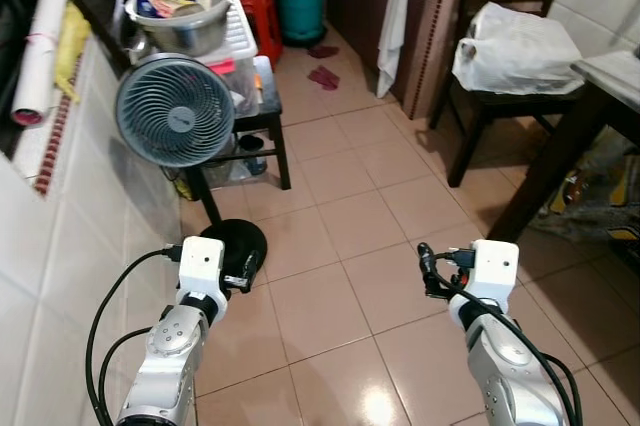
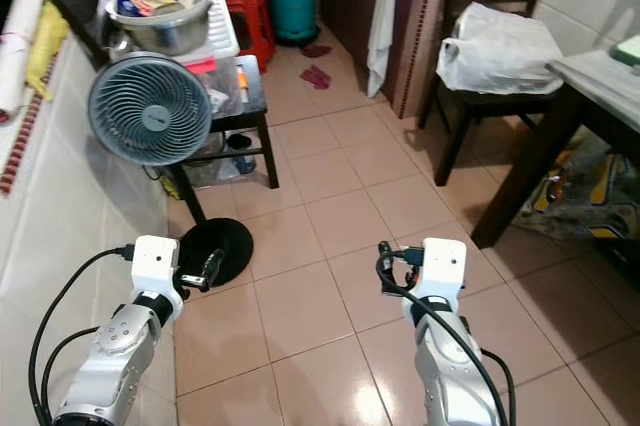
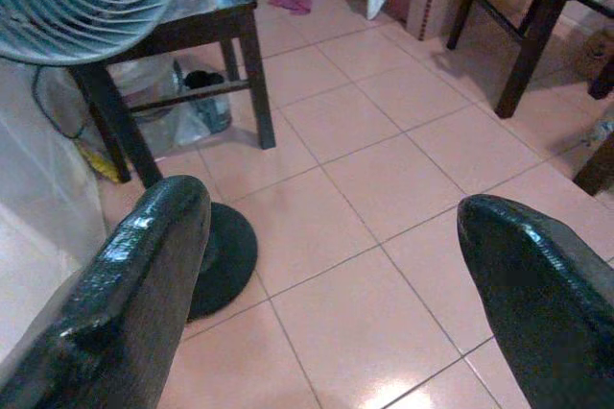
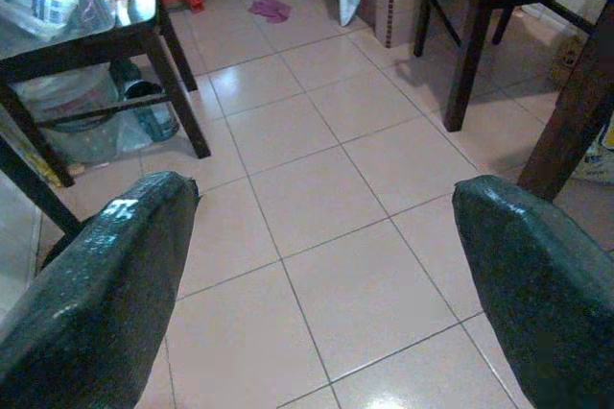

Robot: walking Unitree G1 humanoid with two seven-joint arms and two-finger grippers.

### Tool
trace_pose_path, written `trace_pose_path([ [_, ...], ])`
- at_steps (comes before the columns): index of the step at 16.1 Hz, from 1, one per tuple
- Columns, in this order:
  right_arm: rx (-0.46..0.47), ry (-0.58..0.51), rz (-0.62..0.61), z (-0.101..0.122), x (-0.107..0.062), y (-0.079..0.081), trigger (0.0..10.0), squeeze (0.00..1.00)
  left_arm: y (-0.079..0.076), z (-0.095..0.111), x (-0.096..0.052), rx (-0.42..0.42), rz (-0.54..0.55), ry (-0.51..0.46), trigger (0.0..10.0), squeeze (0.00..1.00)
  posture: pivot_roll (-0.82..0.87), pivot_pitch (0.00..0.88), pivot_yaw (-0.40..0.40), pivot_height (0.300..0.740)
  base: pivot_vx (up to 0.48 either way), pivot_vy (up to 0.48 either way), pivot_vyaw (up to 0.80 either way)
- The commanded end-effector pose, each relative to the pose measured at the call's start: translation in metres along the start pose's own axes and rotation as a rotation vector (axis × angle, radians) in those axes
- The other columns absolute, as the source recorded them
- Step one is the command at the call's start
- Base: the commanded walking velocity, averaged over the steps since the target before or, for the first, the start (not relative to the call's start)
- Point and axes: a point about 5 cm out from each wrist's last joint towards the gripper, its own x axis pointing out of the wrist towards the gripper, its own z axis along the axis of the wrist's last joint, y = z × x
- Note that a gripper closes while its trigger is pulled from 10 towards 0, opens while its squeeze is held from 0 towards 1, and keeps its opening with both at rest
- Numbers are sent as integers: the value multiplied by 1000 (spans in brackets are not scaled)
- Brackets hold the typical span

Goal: Setting the table

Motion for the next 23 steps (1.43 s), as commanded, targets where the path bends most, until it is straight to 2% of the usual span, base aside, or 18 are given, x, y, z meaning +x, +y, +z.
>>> trace_pose_path([
  [1,-2,4,-6,0,-1,-2,10000,0,1,0,-2,-7,5,0,10000,0,-27,56,37,740,0,-274,-781],
  [4,-2,3,-8,0,-1,-3,10000,0,0,-2,-2,-8,6,3,10000,0,-30,58,36,740,0,-271,-606],
  [9,-8,3,-11,0,-3,-5,10000,0,-2,-3,-3,-12,2,9,10000,0,-35,62,32,740,0,-254,0],
  [18,-9,5,-11,1,-3,-5,10000,0,2,-3,-2,-36,27,10,10000,0,-33,63,29,740,0,-27,0],
  [23,-2,13,-11,0,-2,-4,10000,0,3,-1,-1,-16,24,13,10000,0,-31,62,34,740,0,0,-779],
])
